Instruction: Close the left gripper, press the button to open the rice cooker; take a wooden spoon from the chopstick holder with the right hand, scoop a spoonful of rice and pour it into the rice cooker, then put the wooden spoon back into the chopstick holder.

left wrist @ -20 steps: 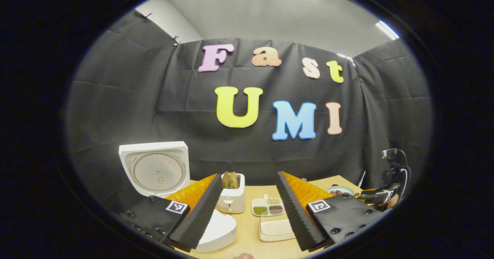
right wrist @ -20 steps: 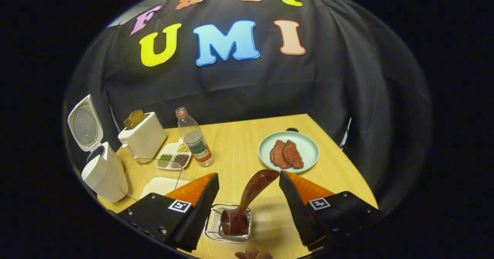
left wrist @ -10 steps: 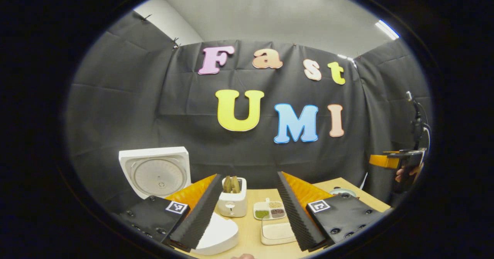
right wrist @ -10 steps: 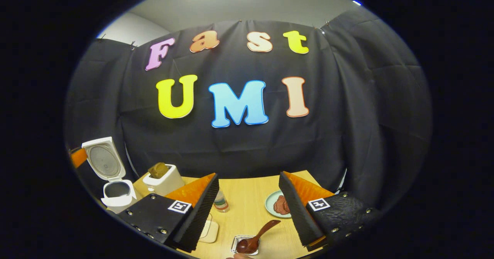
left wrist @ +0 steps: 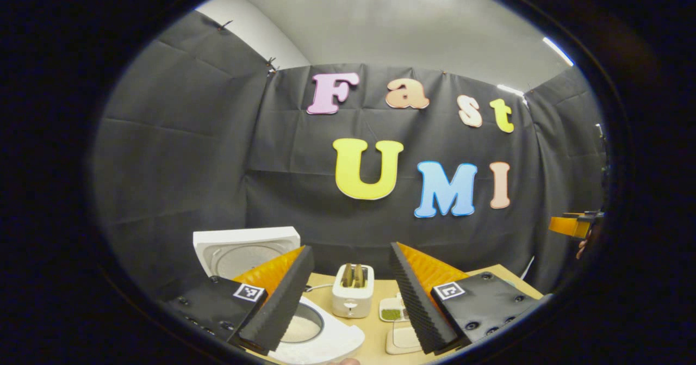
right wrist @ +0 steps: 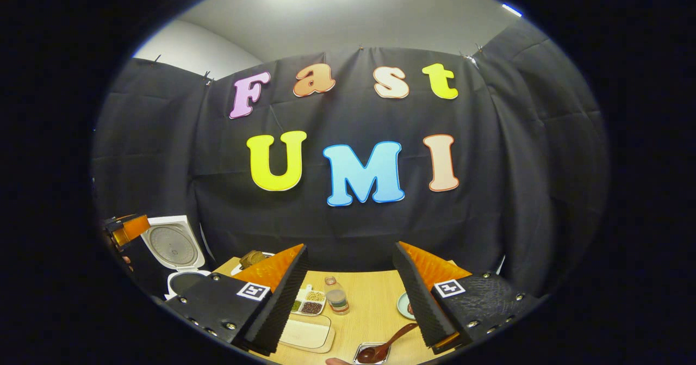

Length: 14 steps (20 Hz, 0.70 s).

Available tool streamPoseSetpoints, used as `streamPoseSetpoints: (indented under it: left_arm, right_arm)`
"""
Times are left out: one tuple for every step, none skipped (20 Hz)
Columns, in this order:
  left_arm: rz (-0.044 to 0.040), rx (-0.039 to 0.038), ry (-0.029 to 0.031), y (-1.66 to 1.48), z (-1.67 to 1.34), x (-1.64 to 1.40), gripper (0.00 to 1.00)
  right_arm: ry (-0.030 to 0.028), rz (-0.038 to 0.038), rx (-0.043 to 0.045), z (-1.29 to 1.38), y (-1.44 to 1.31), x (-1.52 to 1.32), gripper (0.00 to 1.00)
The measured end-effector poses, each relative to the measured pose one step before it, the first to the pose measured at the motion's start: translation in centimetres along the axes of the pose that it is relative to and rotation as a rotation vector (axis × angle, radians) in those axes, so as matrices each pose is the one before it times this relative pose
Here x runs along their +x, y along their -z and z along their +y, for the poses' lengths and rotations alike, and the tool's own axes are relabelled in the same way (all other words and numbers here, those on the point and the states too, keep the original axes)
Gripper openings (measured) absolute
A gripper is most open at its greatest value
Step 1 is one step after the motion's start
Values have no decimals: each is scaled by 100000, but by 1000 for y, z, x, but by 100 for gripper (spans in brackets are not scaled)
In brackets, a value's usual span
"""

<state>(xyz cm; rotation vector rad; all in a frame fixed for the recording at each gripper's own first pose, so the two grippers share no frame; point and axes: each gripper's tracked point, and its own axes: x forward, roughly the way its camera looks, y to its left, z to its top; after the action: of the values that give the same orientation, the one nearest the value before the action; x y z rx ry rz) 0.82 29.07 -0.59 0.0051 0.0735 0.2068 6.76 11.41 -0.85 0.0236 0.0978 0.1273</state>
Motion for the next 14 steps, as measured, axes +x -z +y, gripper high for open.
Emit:
streamPoseSetpoints:
  left_arm:
    - [-313, 2034, -1703, -409, 1027, 455, 96]
    - [-410, 1445, -2155, -430, 1189, 556, 97]
    - [-413, 430, -1686, -615, 992, 511, 97]
    - [-587, -315, -1822, -628, 891, 611, 96]
    - [-319, -324, -2751, -506, 1108, 724, 96]
    - [-145, -446, -4850, -300, 1714, 865, 97]
    - [11, -1144, -4527, -196, 1417, 1091, 96]
    - [599, -1640, -4311, 33, 1300, 1092, 97]
    - [1301, -1386, -3939, 279, 1136, 1175, 97]
    - [1088, -1226, -2702, 337, 819, 1111, 96]
    - [1300, -1327, -2381, 272, 730, 1316, 97]
    - [553, -1319, -2082, 231, 504, 1149, 96]
    - [266, -1734, -2744, -34, 721, 1456, 96]
    - [693, -2076, -2638, 83, 773, 1494, 97]
  right_arm:
    - [139, 78, -111, -38, 36, 119, 94]
    - [-264, 327, 20, 91, 237, 102, 94]
    - [66, 806, -85, 19, 201, 114, 94]
    - [23, 304, 167, -114, 54, 121, 94]
    - [-173, 514, 389, -24, 146, 134, 94]
    - [-542, 267, 756, 22, 171, 94, 94]
    - [700, 435, 541, -238, 231, 243, 94]
    - [512, 397, 362, -308, 255, 335, 94]
    - [734, 660, 130, -242, 221, 250, 94]
    - [308, 521, 159, -74, 201, 142, 94]
    - [241, 509, 93, -165, 164, 220, 94]
    - [166, 456, -51, -142, 145, 460, 94]
    - [43, 417, -6, -60, 127, 359, 94]
    - [230, 534, -76, -118, 218, 429, 94]
